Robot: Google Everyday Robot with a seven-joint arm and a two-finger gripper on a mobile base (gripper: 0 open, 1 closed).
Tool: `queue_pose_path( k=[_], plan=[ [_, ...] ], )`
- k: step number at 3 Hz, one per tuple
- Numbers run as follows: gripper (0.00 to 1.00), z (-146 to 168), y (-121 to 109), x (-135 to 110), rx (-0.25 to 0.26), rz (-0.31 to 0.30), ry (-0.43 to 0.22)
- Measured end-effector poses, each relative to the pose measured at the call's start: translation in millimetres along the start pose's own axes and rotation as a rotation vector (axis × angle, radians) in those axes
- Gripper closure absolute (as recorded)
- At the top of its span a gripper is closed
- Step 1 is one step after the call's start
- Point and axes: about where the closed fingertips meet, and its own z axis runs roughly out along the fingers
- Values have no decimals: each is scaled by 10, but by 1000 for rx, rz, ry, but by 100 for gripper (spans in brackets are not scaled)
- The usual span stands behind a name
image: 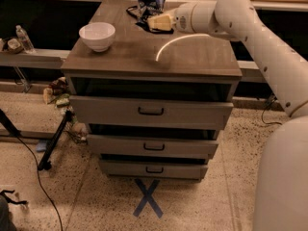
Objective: Place blue chip bag into white bowl
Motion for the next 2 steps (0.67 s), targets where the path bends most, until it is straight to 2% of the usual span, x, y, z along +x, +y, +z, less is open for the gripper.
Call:
queue_pose_path(
  k=[1,2],
  plan=[
    [100,190,282,-218,-45,-29,-30],
    [100,417,526,-360,-87,-31,-48]
  ],
)
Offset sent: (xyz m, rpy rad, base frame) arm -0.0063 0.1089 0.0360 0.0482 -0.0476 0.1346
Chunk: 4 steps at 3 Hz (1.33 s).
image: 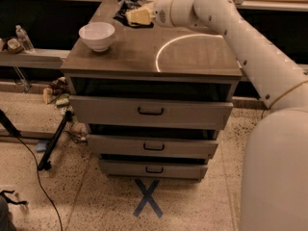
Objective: Place blue chip bag into white bowl
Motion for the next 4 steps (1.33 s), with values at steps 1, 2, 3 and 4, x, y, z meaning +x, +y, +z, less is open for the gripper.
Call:
queue_pose_path(
  k=[1,2,3,4],
  plan=[
    [100,256,318,-147,-51,11,-21],
    [100,426,486,-211,-60,15,-34],
    [100,664,608,-217,-59,6,-39],
    [100,858,727,-193,-67,1,-34]
  ],
)
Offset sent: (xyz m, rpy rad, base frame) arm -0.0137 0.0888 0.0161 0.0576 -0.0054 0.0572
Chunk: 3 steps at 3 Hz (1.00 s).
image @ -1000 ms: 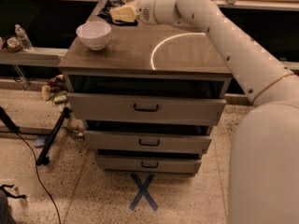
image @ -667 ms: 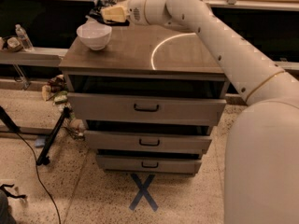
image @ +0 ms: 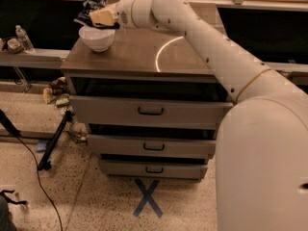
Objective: Place blue chip bag into white bowl
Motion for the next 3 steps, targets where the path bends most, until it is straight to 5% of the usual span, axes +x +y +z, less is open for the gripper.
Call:
queue_pose_path(
  k=[1,3],
  plan=[
    [83,150,112,27,-18,5,11],
    [21,302,242,77,-40,5,25]
  ],
)
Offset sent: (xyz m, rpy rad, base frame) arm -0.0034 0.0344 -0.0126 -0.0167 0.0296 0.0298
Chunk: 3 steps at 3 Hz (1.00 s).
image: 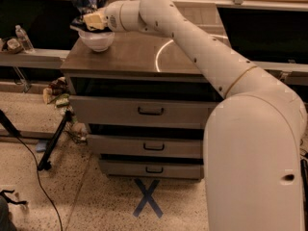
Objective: Place blue chip bag into white bowl
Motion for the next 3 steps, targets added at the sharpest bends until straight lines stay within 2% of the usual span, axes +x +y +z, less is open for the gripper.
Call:
queue_pose_path(
  k=[1,2,3],
  plan=[
    [1,12,14,5,-1,-4,2],
    [0,-53,-49,8,8,-7,6],
    [0,-263,-262,2,39,-20,17]
  ],
)
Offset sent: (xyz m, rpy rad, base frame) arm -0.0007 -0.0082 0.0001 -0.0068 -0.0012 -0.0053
